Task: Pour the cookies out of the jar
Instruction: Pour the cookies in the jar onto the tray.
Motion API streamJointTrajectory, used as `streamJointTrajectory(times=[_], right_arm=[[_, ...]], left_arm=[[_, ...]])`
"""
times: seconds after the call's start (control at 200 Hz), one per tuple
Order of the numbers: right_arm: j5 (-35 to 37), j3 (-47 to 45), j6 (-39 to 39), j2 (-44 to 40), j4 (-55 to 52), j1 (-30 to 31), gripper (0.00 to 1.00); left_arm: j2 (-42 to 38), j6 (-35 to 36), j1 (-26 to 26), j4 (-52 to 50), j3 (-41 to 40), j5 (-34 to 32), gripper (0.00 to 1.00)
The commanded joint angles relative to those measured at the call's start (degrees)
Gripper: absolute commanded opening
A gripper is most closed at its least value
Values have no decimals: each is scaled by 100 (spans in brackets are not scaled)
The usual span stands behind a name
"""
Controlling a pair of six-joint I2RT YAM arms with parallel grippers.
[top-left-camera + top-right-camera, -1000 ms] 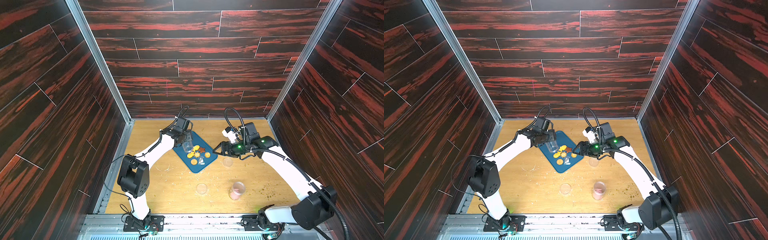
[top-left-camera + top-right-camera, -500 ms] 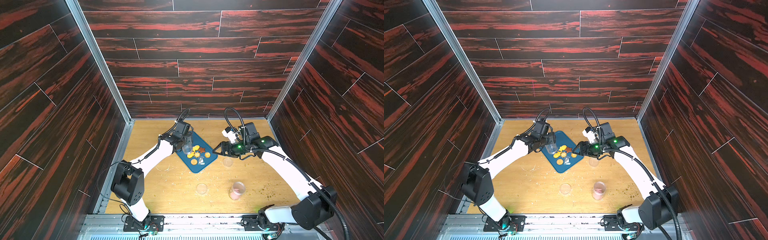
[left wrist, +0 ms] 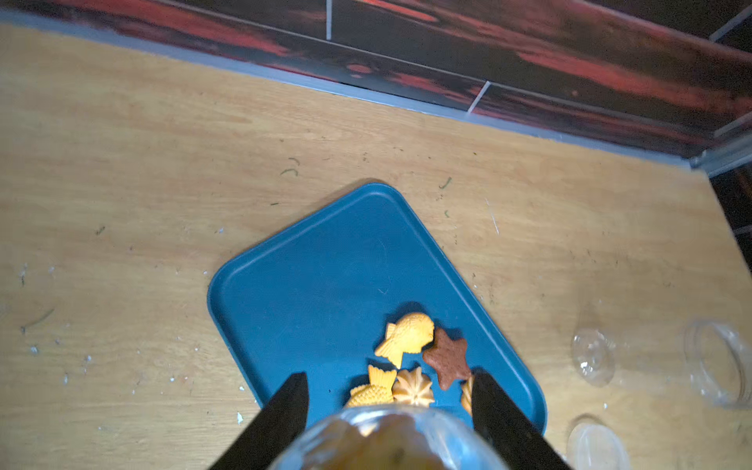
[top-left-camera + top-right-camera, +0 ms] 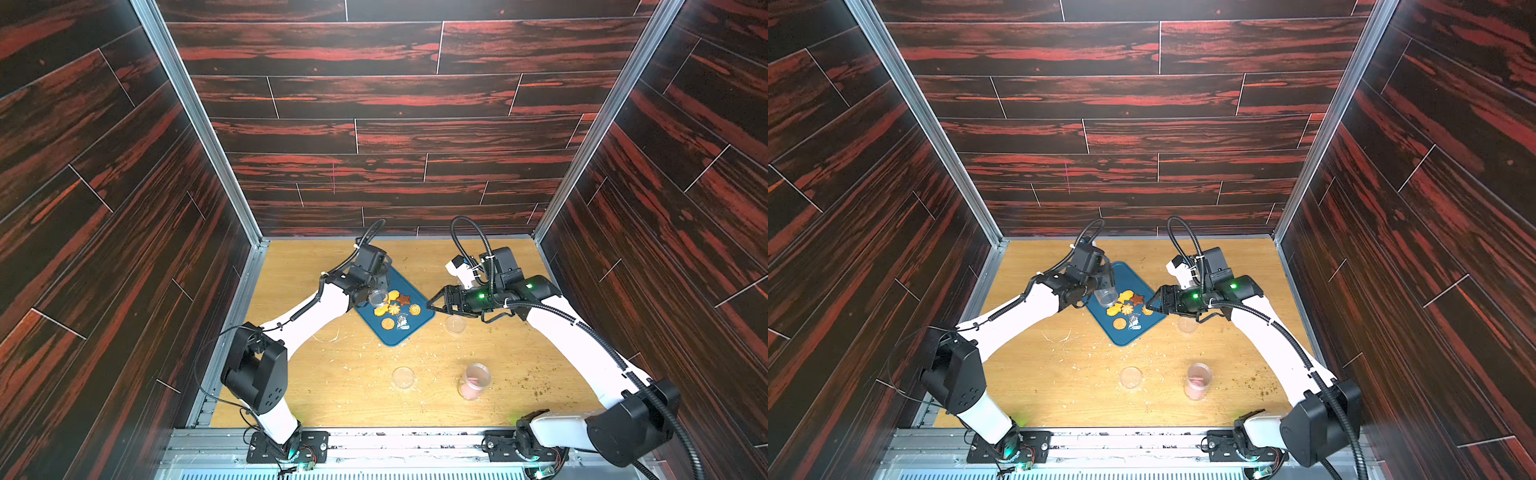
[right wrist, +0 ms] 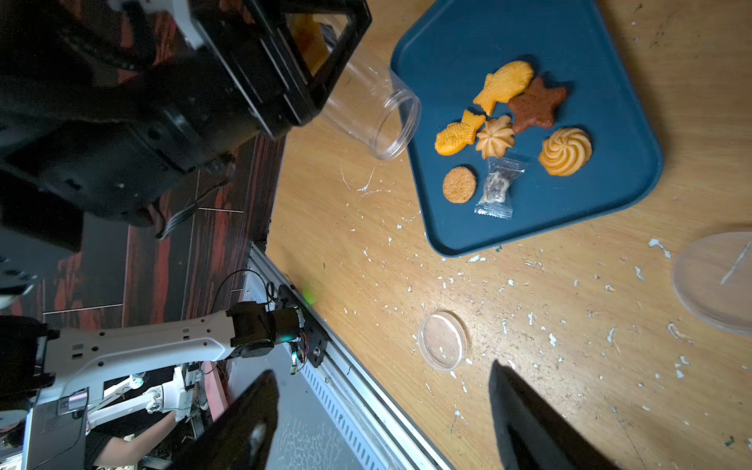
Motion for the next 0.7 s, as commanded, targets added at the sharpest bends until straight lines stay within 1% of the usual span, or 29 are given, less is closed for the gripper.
streamJointTrajectory(times=[0.0, 0.105, 0.165, 0.2, 0.356, 0.566, 0.696], right_arm=[[5, -111, -88, -208, -88, -8, 85], [-12, -159, -74, -239, -40, -7, 84], [-8, -244, -34, -297, 32, -8, 85], [-5, -284, -15, -327, 81, -8, 85], [-53, -555, 132, -448, 302, -8, 85], [-67, -789, 263, -602, 464, -9, 85], [-93, -923, 310, -623, 555, -8, 85]], left_arm=[[-42, -1193, 463, 64, 66, 758, 57], [67, -2257, 1007, 150, -67, 2119, 57], [105, -2804, 1198, 335, -248, 2689, 57], [99, -3051, 1268, 446, -355, 2892, 57], [81, -3870, 1470, 1076, -785, 3591, 57], [147, -4439, 1597, 1611, -960, 4130, 57], [202, -5110, 1670, 2379, -1253, 4441, 57]])
